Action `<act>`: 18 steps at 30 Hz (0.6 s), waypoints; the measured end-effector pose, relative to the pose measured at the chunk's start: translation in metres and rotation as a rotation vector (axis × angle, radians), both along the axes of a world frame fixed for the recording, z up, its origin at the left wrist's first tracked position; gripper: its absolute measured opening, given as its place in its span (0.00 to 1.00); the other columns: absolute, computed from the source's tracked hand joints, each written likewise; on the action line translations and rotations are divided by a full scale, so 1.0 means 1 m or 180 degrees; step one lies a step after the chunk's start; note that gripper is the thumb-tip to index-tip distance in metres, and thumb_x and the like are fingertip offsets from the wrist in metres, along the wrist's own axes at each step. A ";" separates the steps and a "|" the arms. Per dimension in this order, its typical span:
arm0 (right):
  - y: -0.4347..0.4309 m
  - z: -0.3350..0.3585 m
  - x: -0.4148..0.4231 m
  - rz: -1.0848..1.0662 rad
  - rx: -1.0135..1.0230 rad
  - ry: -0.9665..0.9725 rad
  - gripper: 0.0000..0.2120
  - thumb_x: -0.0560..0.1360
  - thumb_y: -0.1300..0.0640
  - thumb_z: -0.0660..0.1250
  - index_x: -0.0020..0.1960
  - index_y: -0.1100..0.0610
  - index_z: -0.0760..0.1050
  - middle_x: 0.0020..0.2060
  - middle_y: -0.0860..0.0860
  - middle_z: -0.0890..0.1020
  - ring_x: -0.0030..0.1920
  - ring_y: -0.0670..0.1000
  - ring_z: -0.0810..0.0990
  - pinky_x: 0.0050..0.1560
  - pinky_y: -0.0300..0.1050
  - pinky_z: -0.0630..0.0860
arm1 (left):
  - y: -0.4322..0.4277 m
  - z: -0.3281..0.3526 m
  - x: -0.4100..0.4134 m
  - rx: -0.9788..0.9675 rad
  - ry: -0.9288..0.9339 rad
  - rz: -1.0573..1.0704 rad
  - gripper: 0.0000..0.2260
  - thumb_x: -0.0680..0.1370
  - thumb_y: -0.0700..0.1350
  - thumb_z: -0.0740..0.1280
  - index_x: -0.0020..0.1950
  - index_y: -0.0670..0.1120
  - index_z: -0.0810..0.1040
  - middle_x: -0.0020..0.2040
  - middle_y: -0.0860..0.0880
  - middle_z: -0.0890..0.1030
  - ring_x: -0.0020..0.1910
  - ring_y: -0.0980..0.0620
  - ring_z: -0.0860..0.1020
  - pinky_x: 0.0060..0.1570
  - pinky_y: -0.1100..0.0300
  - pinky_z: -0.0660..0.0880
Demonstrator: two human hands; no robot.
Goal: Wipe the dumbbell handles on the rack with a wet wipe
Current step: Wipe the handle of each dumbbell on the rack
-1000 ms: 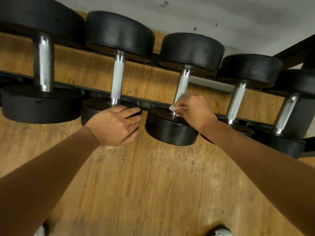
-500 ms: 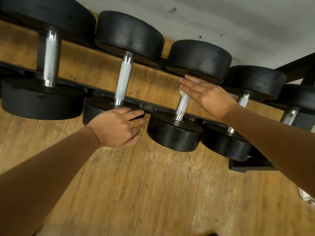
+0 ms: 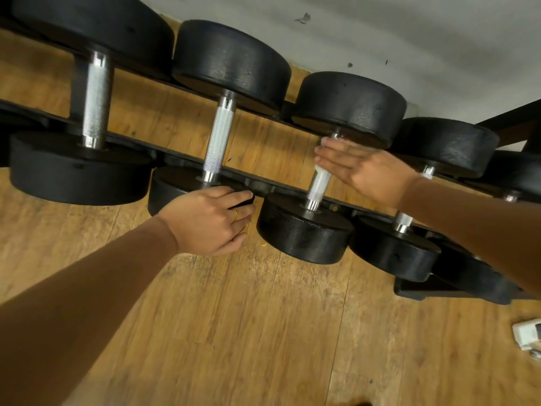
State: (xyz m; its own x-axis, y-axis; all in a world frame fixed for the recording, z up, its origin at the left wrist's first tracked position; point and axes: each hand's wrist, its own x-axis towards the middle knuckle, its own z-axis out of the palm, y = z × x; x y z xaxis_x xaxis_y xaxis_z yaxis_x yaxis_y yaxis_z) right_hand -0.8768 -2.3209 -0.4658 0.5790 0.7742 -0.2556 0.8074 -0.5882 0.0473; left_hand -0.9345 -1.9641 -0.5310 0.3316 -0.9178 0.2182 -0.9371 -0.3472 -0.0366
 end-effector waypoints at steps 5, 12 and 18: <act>0.011 -0.011 -0.022 0.0892 -0.0188 0.0504 0.37 0.68 0.69 0.76 0.74 0.57 0.71 0.74 0.55 0.71 0.75 0.55 0.67 0.75 0.54 0.64 | 0.001 0.001 0.001 -0.0049 -0.0021 -0.0006 0.21 0.85 0.52 0.57 0.55 0.42 0.87 0.59 0.44 0.86 0.66 0.42 0.80 0.61 0.48 0.78; 0.017 -0.011 -0.028 0.0397 -0.0228 0.0200 0.35 0.70 0.68 0.72 0.76 0.59 0.67 0.75 0.57 0.69 0.76 0.56 0.65 0.76 0.54 0.58 | 0.000 0.000 0.000 -0.0048 -0.0016 -0.0007 0.21 0.84 0.52 0.58 0.55 0.41 0.87 0.59 0.44 0.86 0.65 0.42 0.80 0.61 0.48 0.78; 0.013 -0.003 -0.011 0.0445 -0.0235 0.0116 0.34 0.71 0.67 0.69 0.76 0.57 0.67 0.75 0.57 0.69 0.77 0.56 0.65 0.77 0.55 0.55 | 0.000 0.000 0.001 -0.0018 -0.0060 -0.0004 0.21 0.84 0.52 0.58 0.55 0.41 0.87 0.59 0.44 0.85 0.66 0.42 0.80 0.61 0.48 0.77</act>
State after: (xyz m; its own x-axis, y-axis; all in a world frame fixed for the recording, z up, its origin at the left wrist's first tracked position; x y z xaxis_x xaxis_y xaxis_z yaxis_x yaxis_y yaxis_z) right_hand -0.8882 -2.3081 -0.4692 0.4562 0.8250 -0.3336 0.8831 -0.4659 0.0555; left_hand -0.9334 -1.9646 -0.5312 0.3263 -0.9170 0.2297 -0.9366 -0.3463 -0.0523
